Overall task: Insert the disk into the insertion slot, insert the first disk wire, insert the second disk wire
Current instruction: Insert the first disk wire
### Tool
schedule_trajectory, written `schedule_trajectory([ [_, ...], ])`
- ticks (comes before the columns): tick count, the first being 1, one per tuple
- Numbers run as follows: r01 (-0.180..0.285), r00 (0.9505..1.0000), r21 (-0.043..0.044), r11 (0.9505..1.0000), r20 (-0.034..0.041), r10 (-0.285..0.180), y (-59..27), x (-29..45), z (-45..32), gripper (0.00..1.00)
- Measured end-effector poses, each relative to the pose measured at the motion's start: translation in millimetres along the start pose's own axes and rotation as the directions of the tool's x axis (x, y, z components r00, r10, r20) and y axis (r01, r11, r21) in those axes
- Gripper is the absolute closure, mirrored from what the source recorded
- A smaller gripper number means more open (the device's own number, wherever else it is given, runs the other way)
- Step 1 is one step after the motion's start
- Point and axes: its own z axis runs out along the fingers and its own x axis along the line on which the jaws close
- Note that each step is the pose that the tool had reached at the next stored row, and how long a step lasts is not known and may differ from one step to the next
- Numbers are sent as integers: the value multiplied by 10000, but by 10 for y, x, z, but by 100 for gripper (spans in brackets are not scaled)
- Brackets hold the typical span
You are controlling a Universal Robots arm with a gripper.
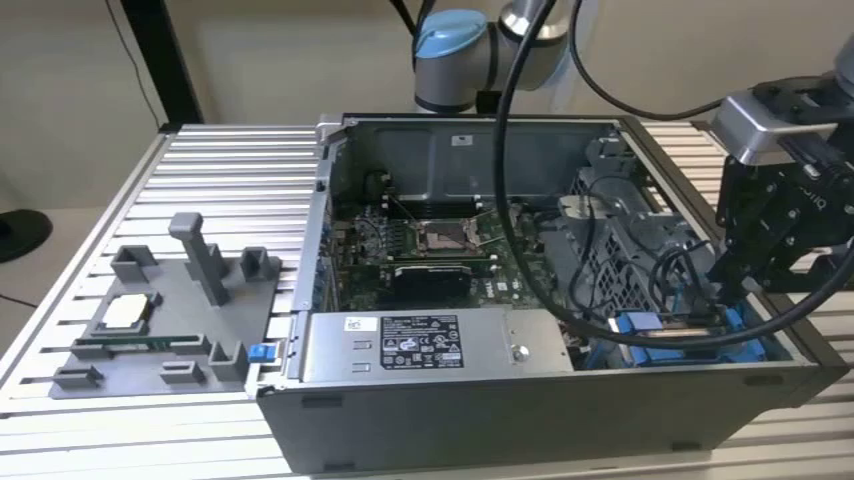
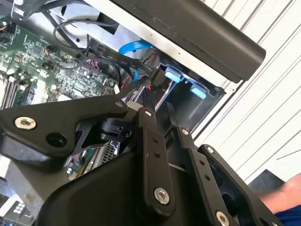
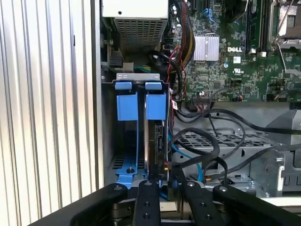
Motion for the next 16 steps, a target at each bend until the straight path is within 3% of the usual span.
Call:
schedule_trajectory([
  [2,-6,10000,-76,10000,10,6,-60,-2,0,100],
  [8,-12,10000,-182,9998,71,14,-281,-8,5,100],
  [10,-68,9999,-209,9998,92,70,-281,-8,4,100],
  [16,-303,9994,-397,9988,125,308,-282,-8,5,100],
])
